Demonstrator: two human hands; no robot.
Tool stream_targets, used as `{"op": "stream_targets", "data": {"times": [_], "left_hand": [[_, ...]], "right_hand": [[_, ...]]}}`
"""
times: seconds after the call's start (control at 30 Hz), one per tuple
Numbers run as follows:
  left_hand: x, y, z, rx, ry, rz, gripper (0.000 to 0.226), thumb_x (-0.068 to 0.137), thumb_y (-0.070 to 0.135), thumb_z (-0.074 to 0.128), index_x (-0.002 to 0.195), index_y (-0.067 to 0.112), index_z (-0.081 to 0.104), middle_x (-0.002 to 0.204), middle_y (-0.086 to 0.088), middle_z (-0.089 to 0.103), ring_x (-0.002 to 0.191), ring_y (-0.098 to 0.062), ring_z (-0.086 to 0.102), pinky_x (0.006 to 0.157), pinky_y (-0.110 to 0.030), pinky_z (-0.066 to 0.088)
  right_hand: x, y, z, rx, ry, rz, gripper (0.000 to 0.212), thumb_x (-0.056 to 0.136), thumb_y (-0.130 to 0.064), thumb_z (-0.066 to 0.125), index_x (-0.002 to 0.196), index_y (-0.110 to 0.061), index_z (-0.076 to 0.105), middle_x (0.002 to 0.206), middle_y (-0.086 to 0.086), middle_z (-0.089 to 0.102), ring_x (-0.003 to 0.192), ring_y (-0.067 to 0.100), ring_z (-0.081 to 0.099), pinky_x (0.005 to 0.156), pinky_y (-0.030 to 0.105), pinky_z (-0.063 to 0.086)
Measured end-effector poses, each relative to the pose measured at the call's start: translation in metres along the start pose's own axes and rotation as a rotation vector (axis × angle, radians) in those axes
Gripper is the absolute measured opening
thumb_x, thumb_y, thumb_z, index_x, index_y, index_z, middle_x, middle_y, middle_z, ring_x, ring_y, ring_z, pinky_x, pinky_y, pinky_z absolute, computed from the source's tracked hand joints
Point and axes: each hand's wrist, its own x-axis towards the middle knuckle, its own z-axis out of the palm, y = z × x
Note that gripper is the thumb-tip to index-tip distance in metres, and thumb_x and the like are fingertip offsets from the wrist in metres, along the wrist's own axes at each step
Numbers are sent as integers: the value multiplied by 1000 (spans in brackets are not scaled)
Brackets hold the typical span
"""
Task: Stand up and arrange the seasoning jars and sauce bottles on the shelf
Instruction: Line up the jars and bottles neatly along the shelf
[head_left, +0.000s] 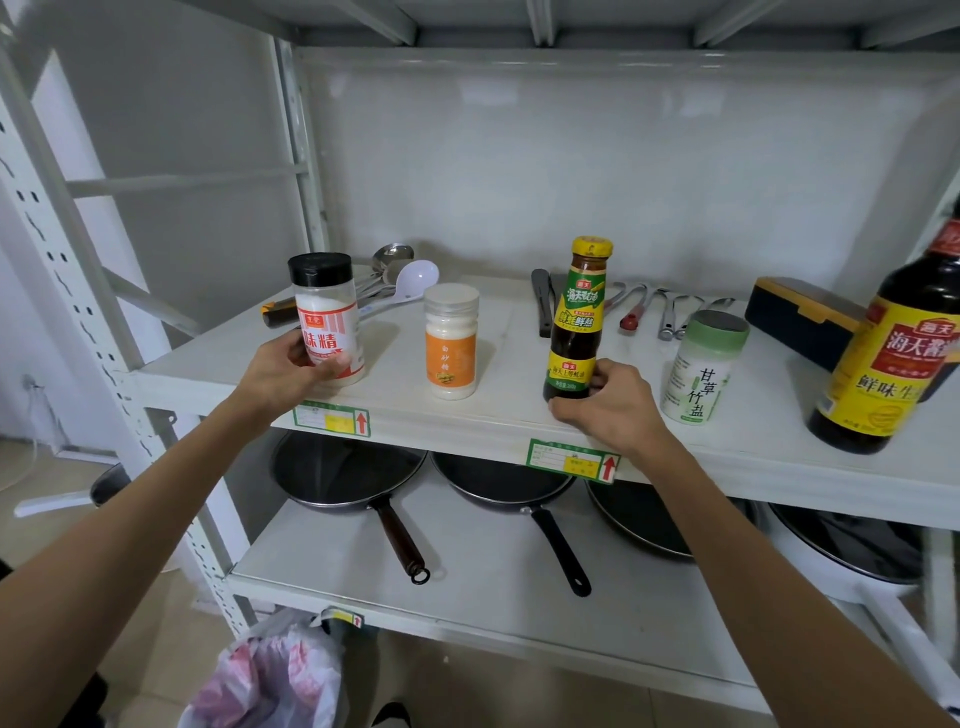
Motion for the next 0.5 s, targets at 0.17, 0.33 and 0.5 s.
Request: {"op": "stream_targets", "data": {"times": [0.17, 0.33, 0.5], "left_hand": [[-1, -1, -1, 7, -14, 6, 60, 83, 30, 72, 137, 15, 50, 137, -9, 57, 124, -29, 55, 108, -47, 41], [-3, 0, -1, 14, -14, 12, 61, 83, 32, 71, 138, 15, 50, 137, -8, 57, 124, -29, 56, 107, -46, 42], [-3, -1, 2, 20, 7, 17, 59, 84, 31, 71, 138, 16, 50, 138, -8, 57, 124, -29, 56, 107, -47, 42]], "right_hand": [[0, 0, 1, 24, 5, -1, 49, 69, -16, 83, 114, -13, 65, 99, -2, 69, 93, 17, 67, 83, 26, 50], [-3, 1, 2, 17, 20, -12, 52, 70, -20, 84, 117, -12, 64, 100, -4, 66, 96, 16, 66, 85, 26, 49], [-3, 1, 1, 38, 16, -17, 54, 72, -21, 85, 120, -11, 63, 100, -5, 63, 92, 12, 61, 82, 22, 44]]}}
